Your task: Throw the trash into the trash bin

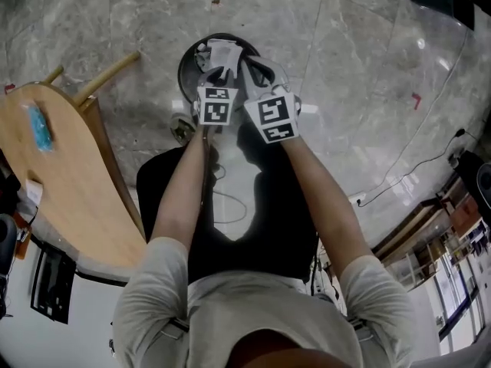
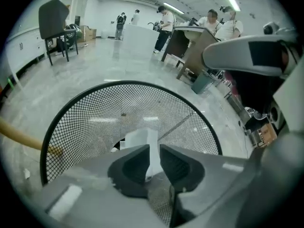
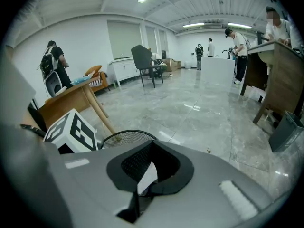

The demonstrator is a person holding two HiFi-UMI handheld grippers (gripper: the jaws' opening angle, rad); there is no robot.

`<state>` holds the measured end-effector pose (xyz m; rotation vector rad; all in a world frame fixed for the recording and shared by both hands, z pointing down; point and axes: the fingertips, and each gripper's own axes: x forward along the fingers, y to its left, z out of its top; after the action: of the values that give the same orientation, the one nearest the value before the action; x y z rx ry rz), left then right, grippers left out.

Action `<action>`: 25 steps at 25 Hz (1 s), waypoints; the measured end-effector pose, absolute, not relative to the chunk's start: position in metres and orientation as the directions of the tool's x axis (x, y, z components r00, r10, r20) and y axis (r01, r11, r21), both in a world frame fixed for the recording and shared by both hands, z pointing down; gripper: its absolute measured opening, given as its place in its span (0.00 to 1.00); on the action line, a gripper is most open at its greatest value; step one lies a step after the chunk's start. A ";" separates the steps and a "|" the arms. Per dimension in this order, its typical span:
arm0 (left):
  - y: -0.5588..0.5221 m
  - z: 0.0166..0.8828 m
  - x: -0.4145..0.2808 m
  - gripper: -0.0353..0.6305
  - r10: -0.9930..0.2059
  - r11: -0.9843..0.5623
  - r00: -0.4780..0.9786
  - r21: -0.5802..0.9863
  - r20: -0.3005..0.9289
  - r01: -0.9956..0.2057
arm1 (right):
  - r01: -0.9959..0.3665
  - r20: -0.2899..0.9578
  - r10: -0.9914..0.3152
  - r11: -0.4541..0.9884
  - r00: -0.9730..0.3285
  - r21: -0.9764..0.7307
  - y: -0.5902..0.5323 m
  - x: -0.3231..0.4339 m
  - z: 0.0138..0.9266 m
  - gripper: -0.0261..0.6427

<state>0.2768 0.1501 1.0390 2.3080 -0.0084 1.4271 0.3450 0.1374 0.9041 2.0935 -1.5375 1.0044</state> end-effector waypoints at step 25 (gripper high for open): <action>0.116 0.709 0.258 0.08 0.041 -0.907 0.667 0.307 0.744 -0.287 | -0.933 0.660 -0.737 -0.324 0.146 -0.155 0.135 0.302 0.643 0.05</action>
<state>0.2580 0.1157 0.7091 2.4827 -0.1932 1.1214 0.3017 0.1353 0.6431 2.1358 -1.6177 0.9580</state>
